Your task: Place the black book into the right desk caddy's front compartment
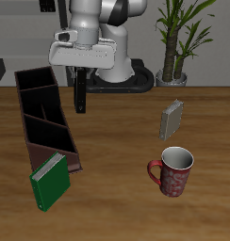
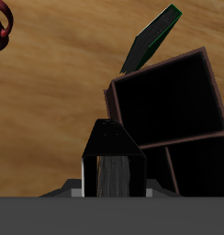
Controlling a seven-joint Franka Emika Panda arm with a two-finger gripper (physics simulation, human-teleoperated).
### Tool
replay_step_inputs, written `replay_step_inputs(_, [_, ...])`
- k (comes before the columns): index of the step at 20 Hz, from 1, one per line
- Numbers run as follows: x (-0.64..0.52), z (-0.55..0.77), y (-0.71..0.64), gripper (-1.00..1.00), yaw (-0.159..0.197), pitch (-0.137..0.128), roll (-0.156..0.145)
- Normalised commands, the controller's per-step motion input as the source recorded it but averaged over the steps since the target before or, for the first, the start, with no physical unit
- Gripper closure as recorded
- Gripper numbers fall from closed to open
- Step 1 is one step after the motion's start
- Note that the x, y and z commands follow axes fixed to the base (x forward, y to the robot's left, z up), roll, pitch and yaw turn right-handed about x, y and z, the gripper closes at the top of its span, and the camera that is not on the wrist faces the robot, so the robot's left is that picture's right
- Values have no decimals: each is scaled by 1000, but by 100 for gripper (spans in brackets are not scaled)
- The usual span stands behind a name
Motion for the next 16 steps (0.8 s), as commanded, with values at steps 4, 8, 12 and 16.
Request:
replay_step_inputs(4, [-300, 15, -269, 100, 80, -19, -36])
replay_step_inputs(8, [-182, -38, -225, 100, 37, -3, -39])
replay_step_inputs(12, [-175, -156, -366, 100, 23, 21, -73])
replay_step_inputs(16, [-114, -119, -261, 100, 21, 16, -49])
